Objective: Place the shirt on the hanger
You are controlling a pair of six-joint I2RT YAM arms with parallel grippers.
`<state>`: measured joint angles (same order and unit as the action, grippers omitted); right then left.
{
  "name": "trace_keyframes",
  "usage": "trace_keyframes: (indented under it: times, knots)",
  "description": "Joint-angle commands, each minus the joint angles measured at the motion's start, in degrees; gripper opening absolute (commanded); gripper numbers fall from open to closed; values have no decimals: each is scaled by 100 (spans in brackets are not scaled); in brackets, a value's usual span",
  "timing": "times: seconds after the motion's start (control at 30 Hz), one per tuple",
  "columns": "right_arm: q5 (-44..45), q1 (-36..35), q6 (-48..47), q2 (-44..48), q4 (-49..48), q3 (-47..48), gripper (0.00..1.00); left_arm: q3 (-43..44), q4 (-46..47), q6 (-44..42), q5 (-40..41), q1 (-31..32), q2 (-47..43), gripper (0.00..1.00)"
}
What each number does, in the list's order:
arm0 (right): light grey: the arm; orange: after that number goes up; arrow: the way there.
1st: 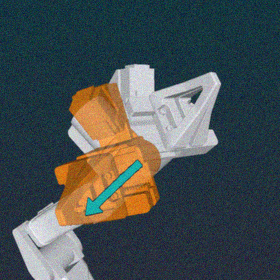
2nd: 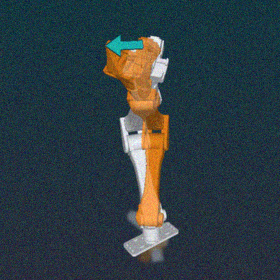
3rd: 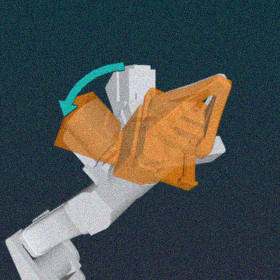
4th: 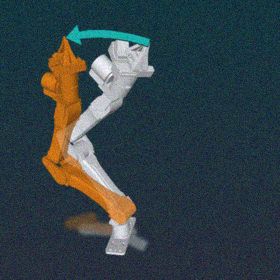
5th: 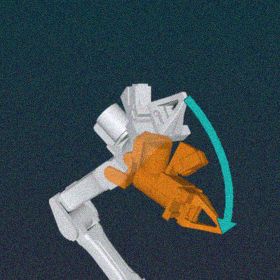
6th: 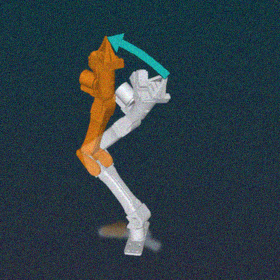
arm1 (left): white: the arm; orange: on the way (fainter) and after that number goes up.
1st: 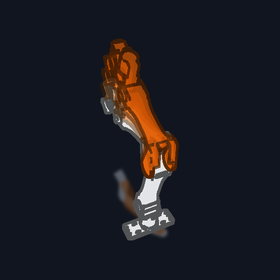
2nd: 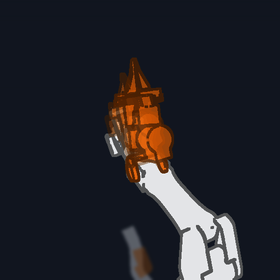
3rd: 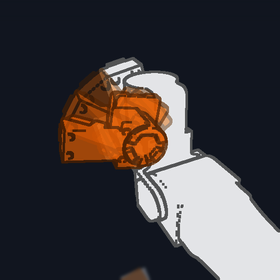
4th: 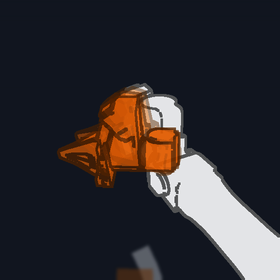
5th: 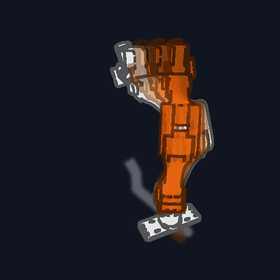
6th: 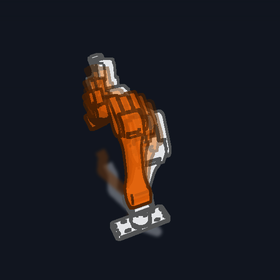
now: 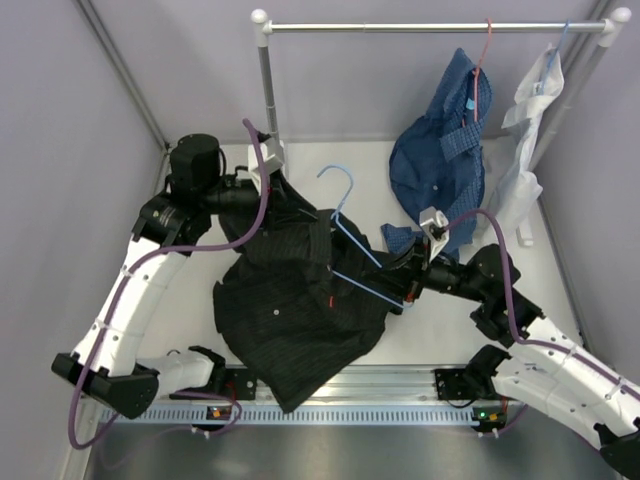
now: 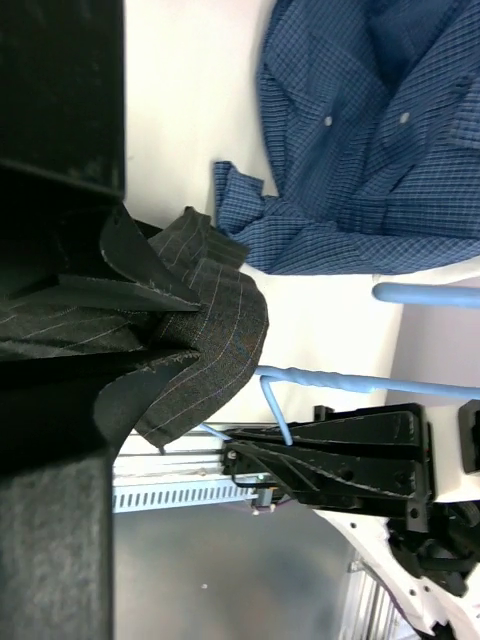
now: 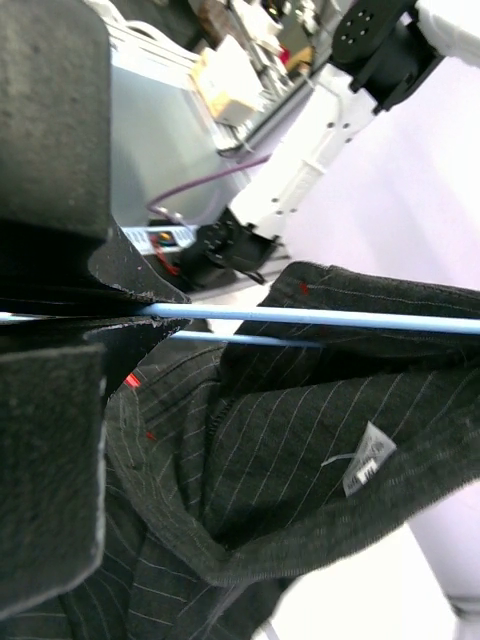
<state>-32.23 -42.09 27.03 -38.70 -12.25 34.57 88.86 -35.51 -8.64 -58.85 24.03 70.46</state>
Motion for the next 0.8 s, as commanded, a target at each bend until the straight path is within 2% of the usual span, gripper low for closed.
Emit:
trace_keyframes:
  times: [0.0,0.03,0.13,0.17,0.2,0.23,0.47,0.6,0.77]
  knots:
    - [-275,43,-119,-15,-243,357,0,-465,220,-14,4,23,-567,26]
    - [-293,43,-119,-32,-243,375,0,-605,202,-6,-4,31,-612,27]
    - [-398,43,-110,-138,-234,472,0,-668,211,64,-179,31,-665,39]
    - [-433,43,-101,-208,-234,498,0,-677,211,99,-223,40,-665,53]
    - [-503,51,-101,-243,-234,551,0,-694,202,108,-319,40,-656,59]
    - [-530,43,-101,-270,-234,577,0,-712,211,117,-381,40,-647,61]
    - [-697,43,-92,-393,-243,709,0,-888,211,223,-707,40,-586,55]
    - [-811,43,-92,-376,-243,736,0,-923,211,179,-672,40,-586,43]
    - [-873,43,-241,-314,28,867,0,-976,220,153,-558,40,-603,42]
